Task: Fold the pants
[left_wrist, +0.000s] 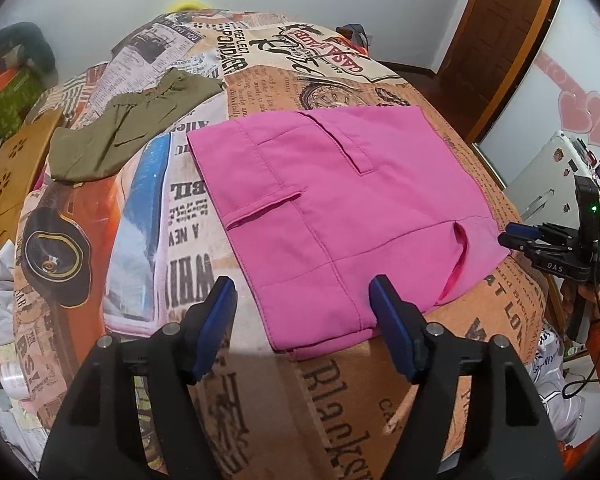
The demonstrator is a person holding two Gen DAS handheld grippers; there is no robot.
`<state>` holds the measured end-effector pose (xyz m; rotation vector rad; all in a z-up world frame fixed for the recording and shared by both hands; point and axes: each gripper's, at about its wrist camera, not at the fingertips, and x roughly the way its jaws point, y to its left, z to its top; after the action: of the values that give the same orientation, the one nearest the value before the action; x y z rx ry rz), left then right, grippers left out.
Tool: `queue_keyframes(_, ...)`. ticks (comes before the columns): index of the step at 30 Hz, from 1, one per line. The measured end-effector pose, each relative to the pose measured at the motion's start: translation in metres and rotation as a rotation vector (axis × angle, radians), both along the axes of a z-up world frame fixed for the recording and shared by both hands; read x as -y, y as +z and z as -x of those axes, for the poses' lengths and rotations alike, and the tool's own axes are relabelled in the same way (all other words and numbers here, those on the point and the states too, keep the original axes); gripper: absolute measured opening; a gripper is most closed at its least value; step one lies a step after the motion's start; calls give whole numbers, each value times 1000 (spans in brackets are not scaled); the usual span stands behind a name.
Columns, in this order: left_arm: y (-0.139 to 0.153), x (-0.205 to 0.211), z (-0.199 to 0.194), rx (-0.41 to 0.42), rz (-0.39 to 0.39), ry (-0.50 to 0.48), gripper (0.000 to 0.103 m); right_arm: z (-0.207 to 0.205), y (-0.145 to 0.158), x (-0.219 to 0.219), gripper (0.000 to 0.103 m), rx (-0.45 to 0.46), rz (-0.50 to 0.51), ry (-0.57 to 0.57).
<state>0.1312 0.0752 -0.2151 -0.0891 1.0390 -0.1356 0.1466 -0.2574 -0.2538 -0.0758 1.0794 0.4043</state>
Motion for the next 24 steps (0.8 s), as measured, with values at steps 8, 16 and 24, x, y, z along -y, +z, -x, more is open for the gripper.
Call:
queue_keyframes(8,26,-4,-7,50,-31,26,71,-6,38,-1,36,70,-39,-5)
queue_keyframes(16,73,-29,-50,171,-92,94,73,-32,90,-31,38,259,-48,68)
queue_keyframes(24,48,-62,-108,104,-54,152,73,-81,77,-50,38,253,-54,88)
